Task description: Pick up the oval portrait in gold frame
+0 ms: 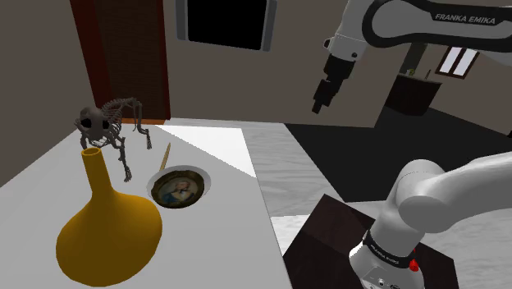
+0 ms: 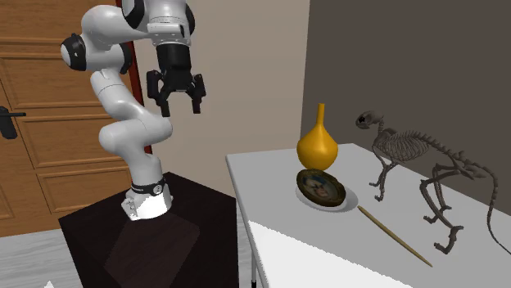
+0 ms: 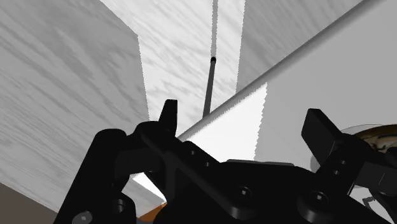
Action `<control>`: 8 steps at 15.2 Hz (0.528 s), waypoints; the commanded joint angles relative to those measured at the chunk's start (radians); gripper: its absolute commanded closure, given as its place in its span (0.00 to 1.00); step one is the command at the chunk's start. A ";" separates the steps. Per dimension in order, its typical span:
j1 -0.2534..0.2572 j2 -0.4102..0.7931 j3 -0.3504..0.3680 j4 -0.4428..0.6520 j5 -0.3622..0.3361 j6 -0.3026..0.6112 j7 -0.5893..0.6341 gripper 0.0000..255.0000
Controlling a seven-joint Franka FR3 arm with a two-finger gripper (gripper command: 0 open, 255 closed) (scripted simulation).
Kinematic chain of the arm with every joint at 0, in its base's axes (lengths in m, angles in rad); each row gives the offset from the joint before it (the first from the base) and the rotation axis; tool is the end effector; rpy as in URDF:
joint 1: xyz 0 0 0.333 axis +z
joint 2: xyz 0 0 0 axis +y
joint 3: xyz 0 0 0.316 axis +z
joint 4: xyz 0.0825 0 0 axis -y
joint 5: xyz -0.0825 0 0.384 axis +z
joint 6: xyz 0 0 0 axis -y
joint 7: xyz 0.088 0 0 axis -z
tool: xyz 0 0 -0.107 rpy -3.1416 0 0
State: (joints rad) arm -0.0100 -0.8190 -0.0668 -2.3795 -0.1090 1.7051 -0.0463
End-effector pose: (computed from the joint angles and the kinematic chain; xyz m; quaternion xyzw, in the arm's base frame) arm 0.3097 -0.0407 0.6017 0.9970 -0.0030 0.0700 0.0337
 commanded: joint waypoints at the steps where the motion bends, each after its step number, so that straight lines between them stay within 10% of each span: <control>1: 0.000 0.000 0.000 0.000 0.000 0.000 0.000 0.00; 8: 0.071 0.188 0.105 0.048 -0.002 0.122 0.019 0.00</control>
State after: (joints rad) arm 0.0526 -0.6598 0.0251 -2.3417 -0.1078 1.8105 -0.0273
